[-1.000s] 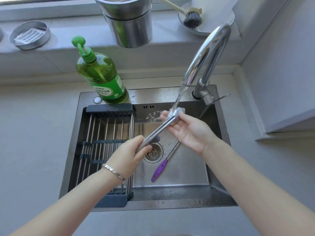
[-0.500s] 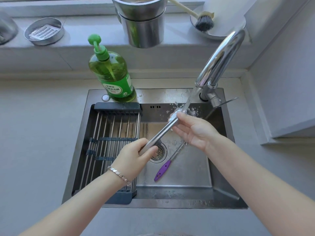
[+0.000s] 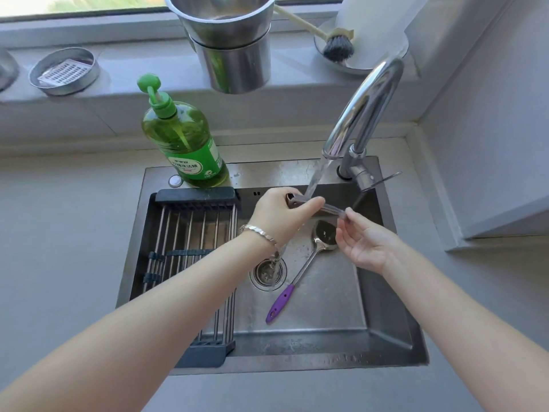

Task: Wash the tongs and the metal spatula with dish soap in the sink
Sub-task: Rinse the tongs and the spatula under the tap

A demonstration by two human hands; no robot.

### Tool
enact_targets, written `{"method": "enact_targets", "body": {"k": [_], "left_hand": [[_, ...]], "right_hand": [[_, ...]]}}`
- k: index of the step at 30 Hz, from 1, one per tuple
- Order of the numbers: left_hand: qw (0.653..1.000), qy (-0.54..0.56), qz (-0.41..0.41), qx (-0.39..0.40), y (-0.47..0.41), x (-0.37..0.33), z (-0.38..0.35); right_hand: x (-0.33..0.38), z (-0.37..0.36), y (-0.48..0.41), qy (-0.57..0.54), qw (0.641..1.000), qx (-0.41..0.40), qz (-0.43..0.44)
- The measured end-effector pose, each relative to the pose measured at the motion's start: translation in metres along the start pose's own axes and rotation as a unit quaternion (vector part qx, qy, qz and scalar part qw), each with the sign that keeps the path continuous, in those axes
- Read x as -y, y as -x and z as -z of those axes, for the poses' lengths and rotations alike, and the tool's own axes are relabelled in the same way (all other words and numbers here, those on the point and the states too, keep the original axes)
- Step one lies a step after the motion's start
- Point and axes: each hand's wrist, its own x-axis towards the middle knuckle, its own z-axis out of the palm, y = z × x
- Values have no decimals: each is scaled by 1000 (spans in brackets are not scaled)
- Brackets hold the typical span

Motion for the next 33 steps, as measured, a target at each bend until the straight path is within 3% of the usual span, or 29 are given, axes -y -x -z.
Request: {"method": "enact_targets", "body": {"k": [4, 8, 13, 15, 17, 18, 20, 22, 24, 26, 29, 33], "left_hand": [[997, 49, 57, 38, -15, -5, -14], [960, 222, 140, 101, -26, -1, -17], [945, 271, 120, 139, -17, 7, -10], [941, 285, 118, 141, -13, 8, -6], [944, 283, 115, 129, -11, 10, -3], [944, 285, 112, 126, -11, 12, -2], [937, 300, 112, 140, -11, 16, 1], [925, 316, 117, 173, -12, 19, 4], [911, 324, 130, 220, -11, 21, 8], [892, 330, 145, 273, -9, 18, 12], [883, 340, 158, 283, -5, 14, 11], [916, 282, 160, 234, 1, 16, 6]], "right_hand": [[0, 10, -4, -32, 999, -26, -2], [1, 19, -9, -52, 998, -39, -6], [-2, 19, -14, -54, 998, -34, -11], [-2, 15, -10, 1, 1000, -16, -26], [-8, 7, -4, 182, 983, -11, -26], [-12, 3, -3, 305, 952, -26, 5], [-20, -8, 1, 476, 864, -67, 147], [-23, -23, 9, 487, 827, -19, 281], [-23, -36, 17, 439, 832, 71, 332], [-25, -43, 19, 406, 843, 129, 327], [-26, -47, 17, 425, 837, 131, 319], [-33, -47, 13, 399, 852, 107, 321]]}}
